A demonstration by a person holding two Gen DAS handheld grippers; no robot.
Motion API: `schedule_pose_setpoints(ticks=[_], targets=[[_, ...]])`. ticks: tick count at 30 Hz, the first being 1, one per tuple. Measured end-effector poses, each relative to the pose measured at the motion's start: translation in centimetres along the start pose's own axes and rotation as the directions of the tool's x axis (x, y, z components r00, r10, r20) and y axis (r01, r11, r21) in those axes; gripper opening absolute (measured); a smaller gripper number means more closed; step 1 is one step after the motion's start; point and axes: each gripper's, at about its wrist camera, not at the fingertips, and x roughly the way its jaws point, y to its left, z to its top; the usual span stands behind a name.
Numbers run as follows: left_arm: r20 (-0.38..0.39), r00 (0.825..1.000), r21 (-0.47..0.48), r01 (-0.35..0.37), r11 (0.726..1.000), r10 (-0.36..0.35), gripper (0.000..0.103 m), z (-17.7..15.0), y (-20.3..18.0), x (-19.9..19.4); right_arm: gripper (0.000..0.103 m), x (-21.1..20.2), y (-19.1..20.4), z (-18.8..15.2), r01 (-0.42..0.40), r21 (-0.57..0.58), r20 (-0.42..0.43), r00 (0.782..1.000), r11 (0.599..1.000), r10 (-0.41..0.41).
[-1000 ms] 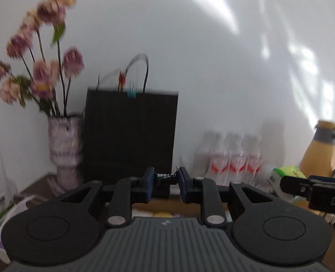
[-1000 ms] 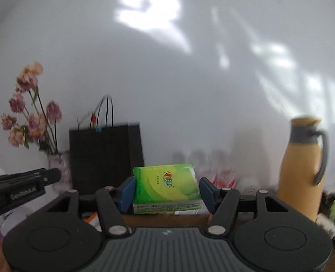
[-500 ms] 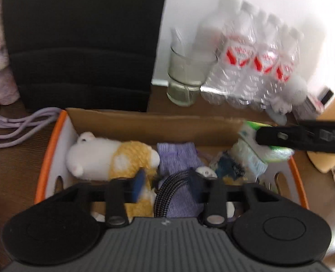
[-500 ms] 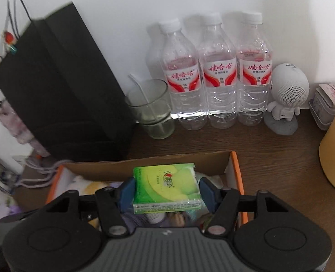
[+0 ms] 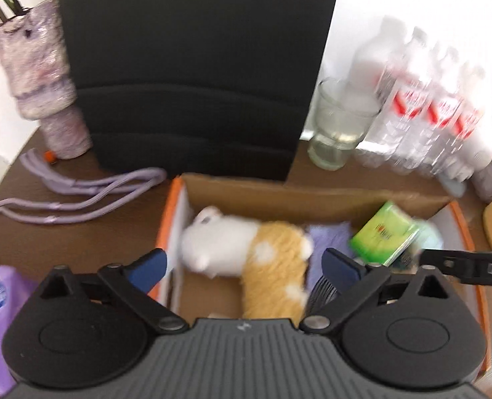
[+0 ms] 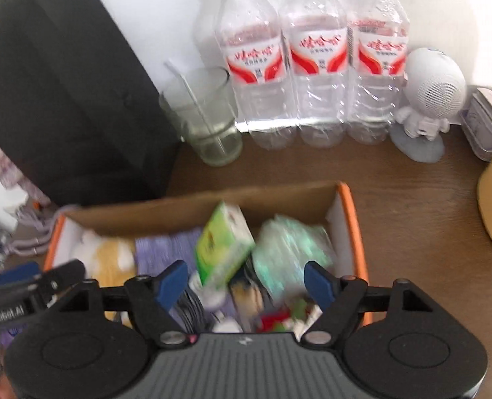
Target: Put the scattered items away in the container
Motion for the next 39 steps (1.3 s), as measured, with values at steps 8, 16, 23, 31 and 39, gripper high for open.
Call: schedule_pose_setpoints(ticks=[8,16,23,31,39], targets=[[-0.026,0.997,0.037,-0.073,0.997,0.074,0.103,-2.9,0.4,-2.8,0.087,-3.0,1.2,-3.2,0.111,-0.101,-0.044,0.992,0.989,-0.116],[0.546,0.837,0.05,-0.072,0.996,0.033,0.103,-11.6,0.9,-9.5,0.087,-9.0,2.5,-11.2,0.05,-0.183,0.424,0.905,0.982,0.033],[0.67,0.742,0.053,-0.007,0.999,-0.03,0.103,-16.0,0.7,-11.2,0.089,-10.5,3.1,-17.9,0.122,-0.23,0.727,0.682,0.965,0.087],[0.68,0.734,0.067,-0.052,0.996,-0.007,0.103,-19.2,0.6,-13.5,0.089,-12.2,3.6,-19.8,0.114,-0.171,0.742,0.669,0.979,0.052],[0.648,0.761,0.015,0.035,0.999,-0.036,0.103,-34.7,3.9,-19.5,0.09,-16.4,2.0,-34.8,0.066,-0.162,0.688,0.723,0.985,0.064]])
